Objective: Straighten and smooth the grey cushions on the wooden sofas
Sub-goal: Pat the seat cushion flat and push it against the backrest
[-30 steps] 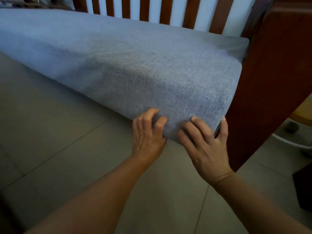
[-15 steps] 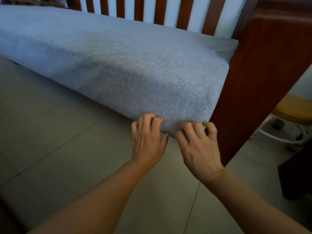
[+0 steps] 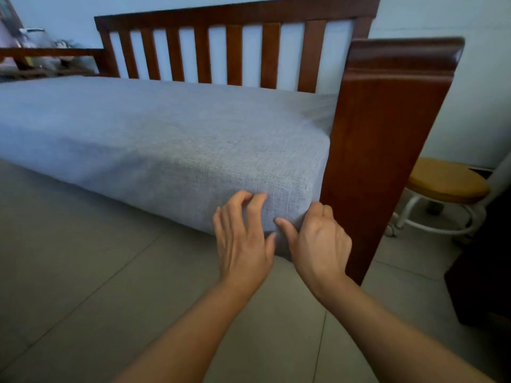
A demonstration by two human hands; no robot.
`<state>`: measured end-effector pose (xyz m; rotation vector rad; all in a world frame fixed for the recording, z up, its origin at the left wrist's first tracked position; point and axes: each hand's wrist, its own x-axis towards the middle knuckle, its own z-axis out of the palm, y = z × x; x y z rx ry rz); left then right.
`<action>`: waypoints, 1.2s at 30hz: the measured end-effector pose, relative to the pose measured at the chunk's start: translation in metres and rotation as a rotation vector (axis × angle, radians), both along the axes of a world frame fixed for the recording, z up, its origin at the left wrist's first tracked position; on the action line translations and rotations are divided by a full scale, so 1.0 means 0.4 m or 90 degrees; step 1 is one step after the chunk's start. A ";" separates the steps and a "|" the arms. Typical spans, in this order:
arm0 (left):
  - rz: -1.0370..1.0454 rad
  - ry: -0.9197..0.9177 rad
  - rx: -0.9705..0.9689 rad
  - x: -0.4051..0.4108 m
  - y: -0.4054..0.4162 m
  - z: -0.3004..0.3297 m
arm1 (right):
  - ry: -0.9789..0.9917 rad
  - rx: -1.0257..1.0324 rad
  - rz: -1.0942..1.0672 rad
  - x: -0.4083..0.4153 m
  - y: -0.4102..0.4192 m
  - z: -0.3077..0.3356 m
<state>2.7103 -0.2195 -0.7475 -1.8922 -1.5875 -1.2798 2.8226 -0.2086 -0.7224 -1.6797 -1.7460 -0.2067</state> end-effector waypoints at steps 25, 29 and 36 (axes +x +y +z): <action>-0.003 0.086 -0.058 -0.004 -0.009 -0.013 | -0.074 0.121 0.152 0.061 -0.013 -0.075; -0.003 0.043 -0.127 -0.031 -0.043 -0.084 | -0.067 0.022 0.142 0.073 -0.042 -0.130; 0.047 0.049 -0.217 -0.033 -0.053 -0.138 | -0.114 0.083 0.109 0.050 -0.050 -0.141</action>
